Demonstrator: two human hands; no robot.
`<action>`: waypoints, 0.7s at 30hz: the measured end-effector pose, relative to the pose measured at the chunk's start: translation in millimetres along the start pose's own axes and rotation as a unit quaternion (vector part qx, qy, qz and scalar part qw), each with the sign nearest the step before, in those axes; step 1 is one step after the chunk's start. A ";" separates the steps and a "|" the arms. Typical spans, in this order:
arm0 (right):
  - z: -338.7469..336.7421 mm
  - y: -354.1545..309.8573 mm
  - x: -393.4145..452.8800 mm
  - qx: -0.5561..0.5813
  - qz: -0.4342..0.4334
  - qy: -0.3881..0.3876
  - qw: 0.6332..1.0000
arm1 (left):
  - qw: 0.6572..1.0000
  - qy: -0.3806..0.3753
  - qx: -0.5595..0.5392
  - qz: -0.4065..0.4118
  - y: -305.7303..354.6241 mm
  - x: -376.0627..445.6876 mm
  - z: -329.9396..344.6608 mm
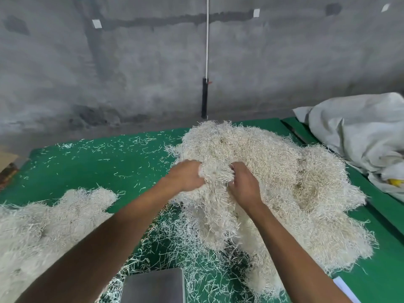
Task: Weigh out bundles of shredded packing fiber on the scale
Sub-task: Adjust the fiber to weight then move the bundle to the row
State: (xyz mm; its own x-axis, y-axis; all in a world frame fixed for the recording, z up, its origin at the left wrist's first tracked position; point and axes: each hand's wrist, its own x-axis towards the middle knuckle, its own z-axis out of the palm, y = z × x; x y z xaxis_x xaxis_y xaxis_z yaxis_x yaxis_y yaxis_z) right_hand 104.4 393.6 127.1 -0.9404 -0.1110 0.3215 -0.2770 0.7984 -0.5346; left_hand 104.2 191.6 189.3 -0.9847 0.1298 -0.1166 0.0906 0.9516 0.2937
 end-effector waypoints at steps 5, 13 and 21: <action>27.8 33.0 -35.7 -0.086 0.013 -0.058 0.995 | 0.976 0.200 0.081 -0.026 -30.4 4.9 -32.9; 37.0 20.1 -28.3 -0.076 0.004 -0.044 0.996 | 0.944 0.298 0.139 -0.038 -50.1 -0.6 -31.3; 44.4 23.5 -35.5 -0.007 0.027 -0.084 0.996 | 0.882 0.334 -0.270 -0.191 -68.9 -0.8 -34.0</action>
State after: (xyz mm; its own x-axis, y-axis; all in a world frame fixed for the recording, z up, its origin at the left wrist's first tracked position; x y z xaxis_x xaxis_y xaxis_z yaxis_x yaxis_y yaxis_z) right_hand 122.5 390.0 68.4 -0.9738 -0.1643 0.1573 -0.2239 0.8135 -0.5367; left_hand 93.7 116.4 201.4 -0.8122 -0.5373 0.2270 -0.1742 0.5947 0.7848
